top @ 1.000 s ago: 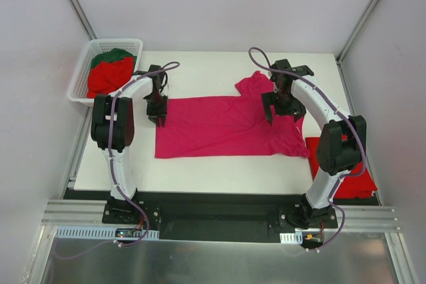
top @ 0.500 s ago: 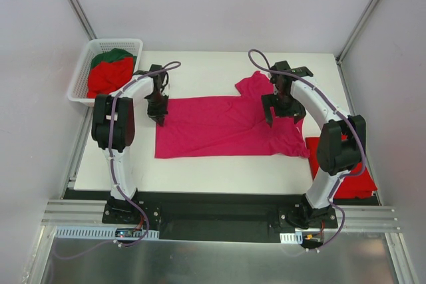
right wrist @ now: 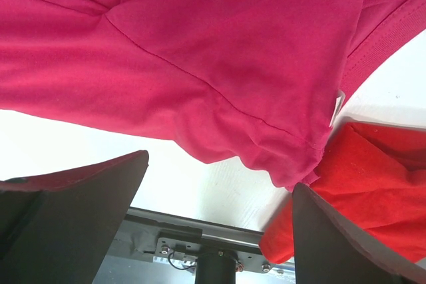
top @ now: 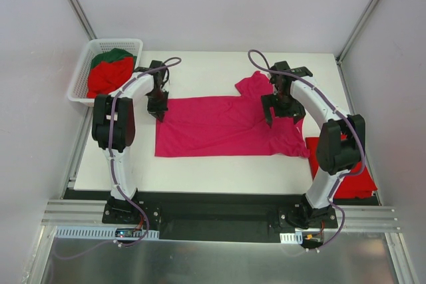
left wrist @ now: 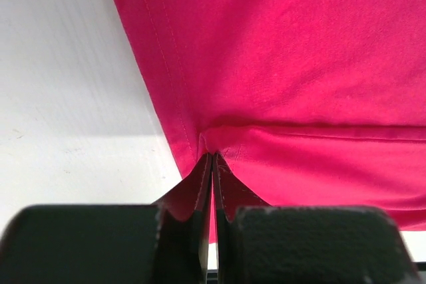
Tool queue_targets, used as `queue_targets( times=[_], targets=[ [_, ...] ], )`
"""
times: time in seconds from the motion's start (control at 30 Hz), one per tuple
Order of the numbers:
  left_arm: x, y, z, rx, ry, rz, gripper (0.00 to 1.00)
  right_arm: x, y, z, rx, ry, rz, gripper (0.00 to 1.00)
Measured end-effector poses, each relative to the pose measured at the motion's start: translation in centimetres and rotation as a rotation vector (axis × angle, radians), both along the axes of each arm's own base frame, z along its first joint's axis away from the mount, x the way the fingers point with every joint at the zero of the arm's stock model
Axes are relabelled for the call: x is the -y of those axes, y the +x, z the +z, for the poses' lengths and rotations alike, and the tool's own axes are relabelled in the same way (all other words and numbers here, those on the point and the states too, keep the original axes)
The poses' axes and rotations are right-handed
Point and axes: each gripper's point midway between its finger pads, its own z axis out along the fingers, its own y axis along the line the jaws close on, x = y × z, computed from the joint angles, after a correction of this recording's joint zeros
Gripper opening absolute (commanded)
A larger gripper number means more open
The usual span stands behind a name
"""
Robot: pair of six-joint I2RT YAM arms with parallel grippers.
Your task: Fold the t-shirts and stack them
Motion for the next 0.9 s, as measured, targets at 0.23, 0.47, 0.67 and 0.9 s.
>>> queue_targets(
  times=[0.23, 0.47, 0.67, 0.9],
  targets=[
    [-0.7, -0.4, 0.0, -0.012, 0.038, 0.004, 0.00, 0.0, 0.0, -0.3, -0.009, -0.003, 0.006, 0.96],
    [-1.7, -0.3, 0.7, 0.009, 0.093, 0.012, 0.00, 0.0, -0.1, -0.5, -0.019, -0.001, 0.014, 0.96],
    [-2.5, -0.3, 1.8, 0.034, 0.132, 0.020, 0.00, -0.1, -0.1, -0.7, -0.027, 0.002, 0.015, 0.96],
    [-3.2, -0.1, 2.6, 0.059, 0.168, 0.027, 0.00, -0.2, -0.5, -1.5, -0.056, 0.005, 0.016, 0.96]
  ],
)
